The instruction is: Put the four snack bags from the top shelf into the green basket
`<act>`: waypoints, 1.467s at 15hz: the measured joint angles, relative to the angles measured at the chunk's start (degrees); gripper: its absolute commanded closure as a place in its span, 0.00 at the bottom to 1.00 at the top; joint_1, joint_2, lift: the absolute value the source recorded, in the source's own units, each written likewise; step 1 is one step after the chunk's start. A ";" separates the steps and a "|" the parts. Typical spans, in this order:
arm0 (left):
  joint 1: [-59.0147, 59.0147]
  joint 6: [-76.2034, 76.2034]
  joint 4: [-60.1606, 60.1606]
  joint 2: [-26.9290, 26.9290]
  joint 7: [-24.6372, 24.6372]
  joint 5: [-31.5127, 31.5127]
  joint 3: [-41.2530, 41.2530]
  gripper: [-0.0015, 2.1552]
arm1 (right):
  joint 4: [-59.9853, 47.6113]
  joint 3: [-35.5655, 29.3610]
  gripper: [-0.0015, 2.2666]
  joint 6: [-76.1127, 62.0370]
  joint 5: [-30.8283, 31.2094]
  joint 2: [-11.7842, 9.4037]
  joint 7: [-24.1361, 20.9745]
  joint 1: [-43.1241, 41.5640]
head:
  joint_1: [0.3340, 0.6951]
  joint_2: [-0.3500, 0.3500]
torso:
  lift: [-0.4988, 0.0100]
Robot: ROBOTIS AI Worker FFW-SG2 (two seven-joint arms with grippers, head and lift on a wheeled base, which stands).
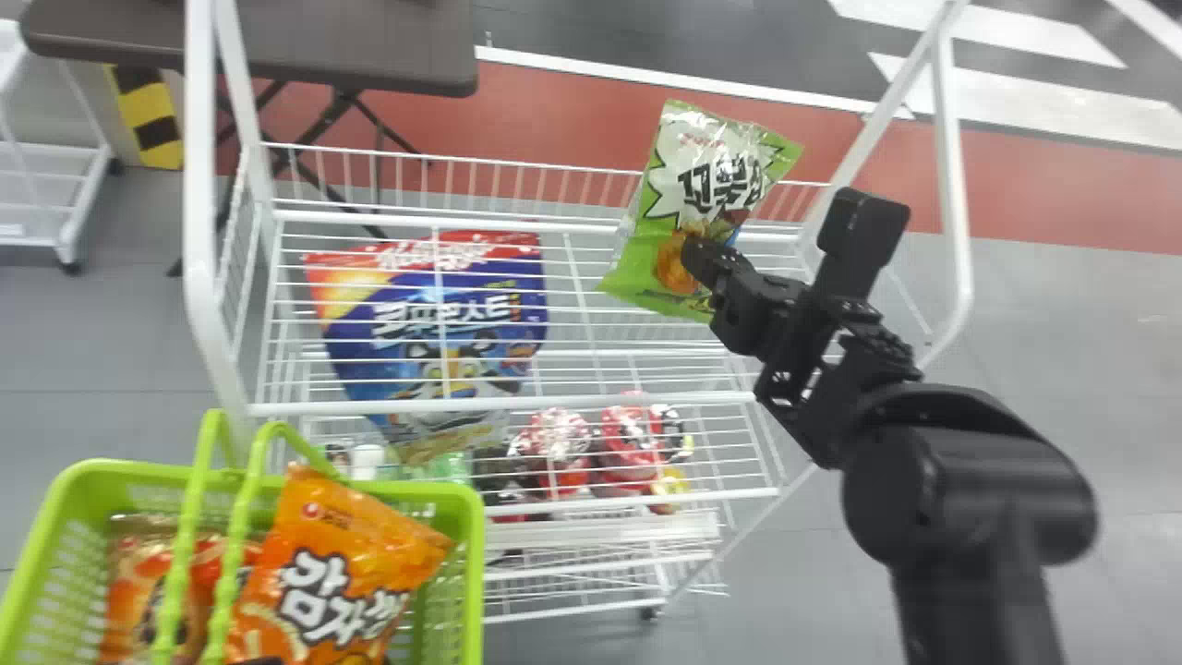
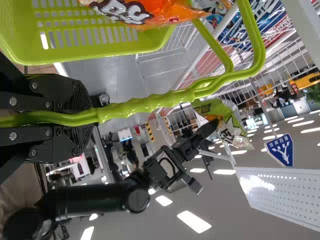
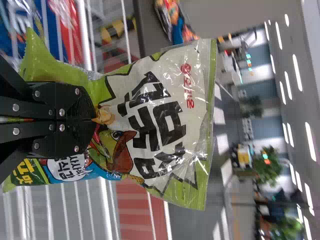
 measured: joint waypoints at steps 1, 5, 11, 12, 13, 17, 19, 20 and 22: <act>-0.04 0.00 0.03 0.00 0.06 0.03 0.00 0.99 | -2.89 0.76 1.00 2.33 -1.52 0.00 0.39 1.99 | 1.00 0.29 | 0.98; -0.52 -0.01 0.23 0.02 0.29 0.06 -0.11 0.99 | -14.06 1.73 1.00 15.44 -10.20 -0.04 3.29 10.10 | 1.00 0.47 | 0.98; -0.92 -0.01 0.13 0.02 0.56 0.00 -0.69 0.99 | -20.65 4.07 1.00 32.11 -24.46 -0.04 7.06 16.67 | 1.00 0.78 | 0.98; -0.92 -0.01 0.05 0.02 0.56 -0.01 -0.74 0.99 | -19.42 5.97 1.00 32.68 -25.11 -0.04 7.08 16.77 | 1.00 0.84 | 0.98; -0.92 0.01 -0.05 0.02 0.56 -0.02 -0.80 0.99 | -17.38 8.02 1.00 32.77 -25.24 -0.03 7.08 16.56 | 1.00 0.87 | 0.98; -0.93 0.17 -0.19 0.01 0.55 -0.02 -0.82 0.99 | -8.94 13.73 0.92 31.07 -22.42 -0.04 6.15 15.18 | 1.00 1.00 | 0.98; -0.99 0.17 -0.12 -0.06 0.55 -0.07 -0.82 0.99 | -6.55 15.32 0.12 30.60 -19.85 -0.25 7.01 14.64 | 1.00 1.00 | 0.98; -1.09 0.18 -0.04 -0.10 0.55 -0.11 -0.88 0.99 | -5.89 16.55 0.00 29.48 -17.18 -0.42 7.25 14.39 | 1.00 1.00 | 0.98; -1.26 0.24 0.16 -0.15 0.55 -0.20 -1.02 0.99 | -6.01 18.23 0.00 26.51 -13.04 -0.80 8.47 14.58 | 1.00 1.00 | 0.98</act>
